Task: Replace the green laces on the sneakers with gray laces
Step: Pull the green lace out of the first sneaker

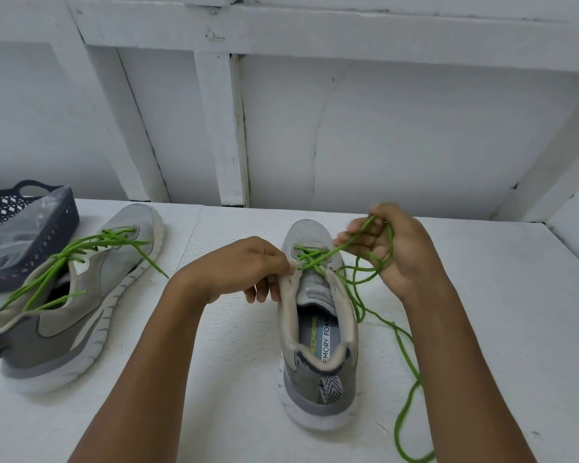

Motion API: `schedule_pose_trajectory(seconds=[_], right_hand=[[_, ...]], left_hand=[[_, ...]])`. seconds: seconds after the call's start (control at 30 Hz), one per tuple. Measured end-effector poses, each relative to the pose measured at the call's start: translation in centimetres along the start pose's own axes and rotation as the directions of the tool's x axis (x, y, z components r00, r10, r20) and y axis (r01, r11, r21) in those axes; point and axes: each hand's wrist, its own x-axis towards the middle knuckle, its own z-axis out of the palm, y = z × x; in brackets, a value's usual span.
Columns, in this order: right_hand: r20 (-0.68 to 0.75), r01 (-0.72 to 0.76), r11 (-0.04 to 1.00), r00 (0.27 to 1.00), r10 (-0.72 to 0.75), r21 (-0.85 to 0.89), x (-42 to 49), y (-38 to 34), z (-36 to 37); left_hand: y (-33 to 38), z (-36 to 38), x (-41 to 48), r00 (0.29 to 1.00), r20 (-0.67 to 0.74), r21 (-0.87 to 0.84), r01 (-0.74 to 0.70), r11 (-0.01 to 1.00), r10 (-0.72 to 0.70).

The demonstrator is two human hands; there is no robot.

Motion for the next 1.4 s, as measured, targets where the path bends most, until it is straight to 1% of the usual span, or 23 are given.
schedule_pose_trajectory(seconds=[0.03, 0.1, 0.17, 0.2, 0.27, 0.33, 0.37, 0.43, 0.47, 0.53, 0.57, 0.6, 0.63, 0.73, 0.8, 0.9, 1.0, 1.07, 1.13, 1.17, 1.23, 1.33, 1.4], right_hand=[[-0.042, 0.019, 1.000, 0.999, -0.020, -0.012, 0.1, -0.1, -0.2], [-0.086, 0.062, 0.992, 0.994, -0.072, -0.111, 0.2, -0.2, -1.0], [-0.073, 0.080, 0.954, 0.992, -0.106, -0.290, 0.1, -0.3, -1.9], [-0.052, 0.074, 0.906, 0.993, -0.105, -0.416, 0.1, -0.4, -2.3], [0.018, 0.056, 0.749, 0.998, -0.059, -0.660, -0.2, -0.4, -2.8], [0.115, 0.063, 0.591, 0.992, 0.050, -0.804, -0.7, -0.5, -2.7], [0.155, 0.068, 0.537, 0.981, 0.118, -0.841, -1.0, -0.5, -2.5], [0.184, 0.069, 0.464, 0.961, 0.207, -0.883, -1.4, -0.4, -2.0], [0.185, 0.079, 0.423, 0.959, 0.215, -0.903, -1.5, -0.4, -1.7], [0.201, 0.121, 0.359, 0.960, 0.193, -0.925, -1.5, -0.2, -1.2], [0.210, 0.133, 0.355, 0.959, 0.189, -0.925, -1.5, -0.1, -1.0], [0.214, 0.132, 0.368, 0.958, 0.192, -0.920, -1.4, 0.0, -0.9], [0.209, 0.120, 0.389, 0.958, 0.195, -0.913, -1.3, 0.0, -0.8], [0.187, 0.087, 0.429, 0.962, 0.198, -0.899, -1.3, -0.2, -0.9], [0.184, 0.075, 0.446, 0.961, 0.207, -0.892, -1.3, -0.4, -0.9], [0.190, 0.063, 0.475, 0.956, 0.225, -0.878, -1.2, -0.4, -1.0], [0.193, 0.062, 0.476, 0.953, 0.233, -0.877, -1.1, -0.3, -1.1], [0.192, 0.062, 0.474, 0.954, 0.231, -0.878, -1.1, -0.3, -1.0], [0.196, 0.073, 0.468, 0.956, 0.219, -0.881, -1.1, -0.3, -1.0], [0.199, 0.085, 0.458, 0.958, 0.206, -0.885, -1.1, -0.3, -1.0], [0.202, 0.109, 0.431, 0.964, 0.176, -0.896, -1.0, -0.3, -1.0], [0.202, 0.114, 0.424, 0.965, 0.168, -0.898, -1.0, -0.3, -1.0], [0.209, 0.115, 0.428, 0.962, 0.179, -0.896, -0.9, -0.3, -1.1]], left_hand=[[0.0, 0.0, 0.0, 1.000, -0.003, 0.007, 0.000, 1.000, 0.000], [-0.1, 0.0, -0.1, 1.000, -0.008, 0.013, -0.001, 1.000, 0.001], [-0.1, 0.1, -0.1, 1.000, -0.014, 0.016, -0.005, 1.000, 0.005], [0.0, 0.2, -0.1, 1.000, -0.021, 0.020, -0.004, 1.000, 0.004], [0.0, 0.4, 0.0, 0.998, -0.057, 0.041, 0.007, 0.999, -0.005], [0.1, 0.6, 0.3, 0.994, -0.107, 0.098, 0.023, 0.995, -0.013], [0.2, 0.7, 0.3, 0.991, -0.136, 0.143, 0.026, 0.989, -0.006], [0.5, 0.9, 0.4, 0.973, -0.221, 0.254, -0.003, 0.967, 0.061], [0.7, 1.1, 0.4, 0.954, -0.270, 0.313, -0.039, 0.949, 0.128], [1.1, 1.8, 0.4, 0.890, -0.338, 0.415, -0.149, 0.897, 0.305], [1.3, 2.2, 0.5, 0.861, -0.341, 0.452, -0.202, 0.869, 0.377], [1.4, 2.7, 0.7, 0.846, -0.326, 0.483, -0.235, 0.844, 0.422], [1.4, 3.2, 0.9, 0.850, -0.294, 0.516, -0.245, 0.821, 0.438], [1.2, 4.3, 1.6, 0.892, -0.208, 0.619, -0.197, 0.761, 0.400], [1.0, 4.7, 1.8, 0.894, -0.210, 0.634, -0.183, 0.751, 0.395], [1.0, 5.0, 1.9, 0.881, -0.269, 0.633, -0.143, 0.761, 0.390], [1.1, 5.1, 2.0, 0.880, -0.295, 0.618, -0.122, 0.777, 0.373], [1.0, 5.1, 2.1, 0.882, -0.285, 0.630, -0.123, 0.767, 0.376], [0.9, 5.0, 2.2, 0.891, -0.246, 0.644, -0.144, 0.751, 0.382], [0.9, 4.9, 2.2, 0.889, -0.240, 0.635, -0.159, 0.756, 0.389], [0.9, 4.4, 2.1, 0.874, -0.286, 0.556, -0.183, 0.811, 0.393], [0.6, 3.5, 1.8, 0.846, -0.405, 0.372, -0.195, 0.907, 0.348], [0.3, 2.9, 1.7, 0.830, -0.485, 0.216, -0.191, 0.958, 0.275]])
